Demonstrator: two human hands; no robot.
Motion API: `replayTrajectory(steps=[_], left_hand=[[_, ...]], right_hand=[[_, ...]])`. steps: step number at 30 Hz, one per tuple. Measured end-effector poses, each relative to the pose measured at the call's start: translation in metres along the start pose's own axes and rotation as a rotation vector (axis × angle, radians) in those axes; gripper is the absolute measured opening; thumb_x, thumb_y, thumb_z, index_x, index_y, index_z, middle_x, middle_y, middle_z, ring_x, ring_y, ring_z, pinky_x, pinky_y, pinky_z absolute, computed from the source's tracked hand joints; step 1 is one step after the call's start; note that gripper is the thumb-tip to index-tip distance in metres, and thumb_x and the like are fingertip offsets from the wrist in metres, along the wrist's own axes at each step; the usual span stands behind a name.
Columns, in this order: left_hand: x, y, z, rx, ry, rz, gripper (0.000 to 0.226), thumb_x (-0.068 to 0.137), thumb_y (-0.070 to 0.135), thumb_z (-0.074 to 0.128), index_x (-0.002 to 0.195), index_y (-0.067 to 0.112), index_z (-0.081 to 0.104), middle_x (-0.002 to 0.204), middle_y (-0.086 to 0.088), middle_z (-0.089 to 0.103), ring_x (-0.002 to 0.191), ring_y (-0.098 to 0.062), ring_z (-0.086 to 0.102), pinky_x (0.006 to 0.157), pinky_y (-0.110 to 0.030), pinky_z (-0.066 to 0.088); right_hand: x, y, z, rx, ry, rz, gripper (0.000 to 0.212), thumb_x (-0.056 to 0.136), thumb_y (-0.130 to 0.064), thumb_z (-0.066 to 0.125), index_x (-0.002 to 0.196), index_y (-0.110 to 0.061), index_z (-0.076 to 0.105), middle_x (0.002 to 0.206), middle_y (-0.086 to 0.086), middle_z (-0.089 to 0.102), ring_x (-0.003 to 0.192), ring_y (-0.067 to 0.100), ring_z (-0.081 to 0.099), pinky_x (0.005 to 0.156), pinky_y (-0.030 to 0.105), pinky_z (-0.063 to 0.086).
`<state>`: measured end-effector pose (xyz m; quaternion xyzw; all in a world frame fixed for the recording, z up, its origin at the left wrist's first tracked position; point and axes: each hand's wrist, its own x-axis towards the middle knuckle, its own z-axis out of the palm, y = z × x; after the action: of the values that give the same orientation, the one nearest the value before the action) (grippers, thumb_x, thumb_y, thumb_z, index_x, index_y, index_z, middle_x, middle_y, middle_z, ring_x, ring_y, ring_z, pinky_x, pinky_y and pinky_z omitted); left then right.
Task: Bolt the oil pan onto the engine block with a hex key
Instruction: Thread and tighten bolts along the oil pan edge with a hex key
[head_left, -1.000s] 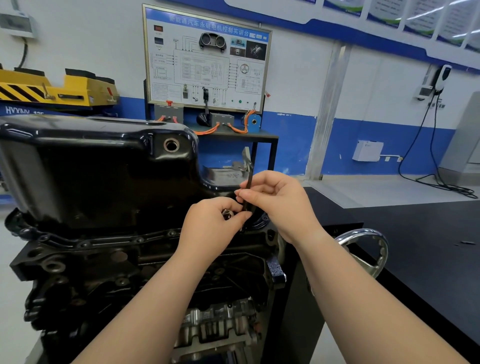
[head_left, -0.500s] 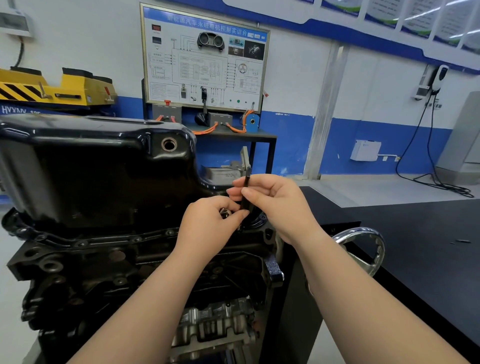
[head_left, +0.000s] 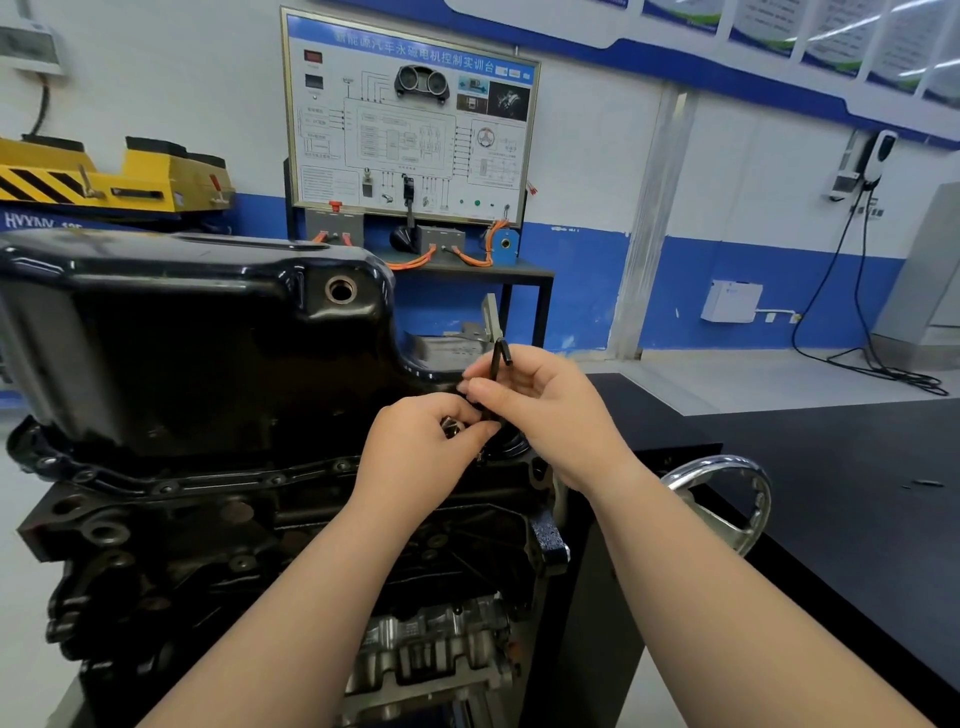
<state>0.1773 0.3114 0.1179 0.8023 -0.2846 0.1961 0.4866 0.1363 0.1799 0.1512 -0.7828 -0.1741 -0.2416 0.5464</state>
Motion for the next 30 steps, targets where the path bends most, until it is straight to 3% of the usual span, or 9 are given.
replayTrajectory(steps=[2, 4, 9, 15, 17, 21, 24, 28, 30], left_hand=[[0.0, -0.0002, 0.0002, 0.007, 0.006, 0.004, 0.022, 0.076, 0.037, 0.072, 0.061, 0.045, 0.058, 0.064, 0.018, 0.065, 0.066, 0.0, 0.059, 0.058, -0.017, 0.042], [-0.0001, -0.0007, 0.0003, 0.013, 0.011, 0.009, 0.023, 0.076, 0.036, 0.072, 0.061, 0.045, 0.057, 0.068, 0.016, 0.065, 0.069, -0.001, 0.06, 0.06, -0.014, 0.043], [-0.0008, -0.0006, -0.0001, 0.004, 0.003, 0.003, 0.024, 0.076, 0.035, 0.073, 0.062, 0.046, 0.057, 0.063, 0.024, 0.059, 0.069, 0.012, 0.055, 0.059, -0.011, 0.035], [-0.0002, -0.0006, -0.0003, -0.002, 0.001, -0.006, 0.024, 0.076, 0.036, 0.073, 0.062, 0.047, 0.057, 0.06, 0.029, 0.06, 0.073, 0.014, 0.054, 0.058, -0.009, 0.035], [-0.0002, -0.0001, -0.0004, 0.008, -0.001, -0.003, 0.024, 0.075, 0.036, 0.073, 0.061, 0.047, 0.056, 0.059, 0.033, 0.058, 0.068, 0.015, 0.053, 0.055, -0.009, 0.032], [-0.0005, 0.0001, 0.0, 0.002, 0.009, 0.007, 0.024, 0.075, 0.036, 0.073, 0.06, 0.046, 0.057, 0.058, 0.022, 0.059, 0.064, 0.008, 0.055, 0.058, -0.013, 0.035], [-0.0005, 0.0001, 0.0001, 0.0, 0.006, 0.011, 0.023, 0.076, 0.035, 0.073, 0.06, 0.044, 0.058, 0.058, 0.021, 0.059, 0.061, 0.005, 0.055, 0.057, -0.014, 0.035], [-0.0001, -0.0005, 0.0002, 0.002, 0.007, 0.005, 0.026, 0.076, 0.035, 0.073, 0.059, 0.046, 0.056, 0.06, 0.023, 0.061, 0.065, 0.006, 0.056, 0.056, -0.009, 0.035], [-0.0003, -0.0002, -0.0001, 0.002, 0.009, 0.005, 0.029, 0.076, 0.034, 0.074, 0.058, 0.047, 0.054, 0.056, 0.029, 0.059, 0.064, 0.011, 0.054, 0.053, -0.007, 0.037]], right_hand=[[-0.002, -0.0004, -0.0051, 0.067, -0.074, 0.004, 0.027, 0.091, 0.0, 0.054, 0.102, -0.021, 0.066, 0.102, -0.003, 0.072, 0.103, 0.012, 0.066, 0.093, 0.029, 0.051], [-0.0025, -0.0003, -0.0085, 0.104, -0.103, 0.019, 0.033, 0.092, 0.004, 0.049, 0.108, -0.02, 0.064, 0.108, 0.0, 0.071, 0.109, 0.015, 0.064, 0.097, 0.031, 0.049], [-0.002, 0.0027, -0.0072, 0.073, -0.053, 0.034, 0.03, 0.091, 0.002, 0.052, 0.098, -0.024, 0.068, 0.094, 0.0, 0.075, 0.097, 0.016, 0.069, 0.09, 0.031, 0.053], [-0.0002, 0.0058, -0.003, 0.04, 0.066, 0.01, 0.025, 0.083, -0.005, 0.068, 0.079, -0.03, 0.07, 0.079, 0.001, 0.074, 0.081, 0.017, 0.07, 0.079, 0.029, 0.055], [0.0017, 0.0059, -0.0018, -0.001, 0.08, 0.011, 0.016, 0.079, -0.007, 0.072, 0.079, -0.023, 0.068, 0.071, -0.005, 0.07, 0.072, 0.01, 0.068, 0.072, 0.023, 0.054], [0.0028, 0.0039, -0.0003, -0.047, 0.073, -0.003, 0.01, 0.079, -0.007, 0.073, 0.081, -0.011, 0.064, 0.063, -0.012, 0.067, 0.065, 0.0, 0.065, 0.066, 0.015, 0.052], [-0.0002, 0.0011, -0.0006, -0.054, 0.029, 0.0, 0.009, 0.083, -0.008, 0.068, 0.085, -0.016, 0.066, 0.071, -0.013, 0.069, 0.072, 0.0, 0.065, 0.071, 0.015, 0.052], [-0.0047, -0.0016, -0.007, -0.009, -0.081, 0.019, 0.024, 0.092, -0.002, 0.054, 0.103, -0.02, 0.065, 0.102, -0.002, 0.072, 0.102, 0.01, 0.066, 0.093, 0.029, 0.051], [-0.0054, -0.0011, -0.0074, -0.018, -0.08, 0.031, 0.027, 0.093, 0.0, 0.052, 0.103, -0.02, 0.066, 0.101, 0.0, 0.073, 0.101, 0.012, 0.067, 0.094, 0.031, 0.051]])
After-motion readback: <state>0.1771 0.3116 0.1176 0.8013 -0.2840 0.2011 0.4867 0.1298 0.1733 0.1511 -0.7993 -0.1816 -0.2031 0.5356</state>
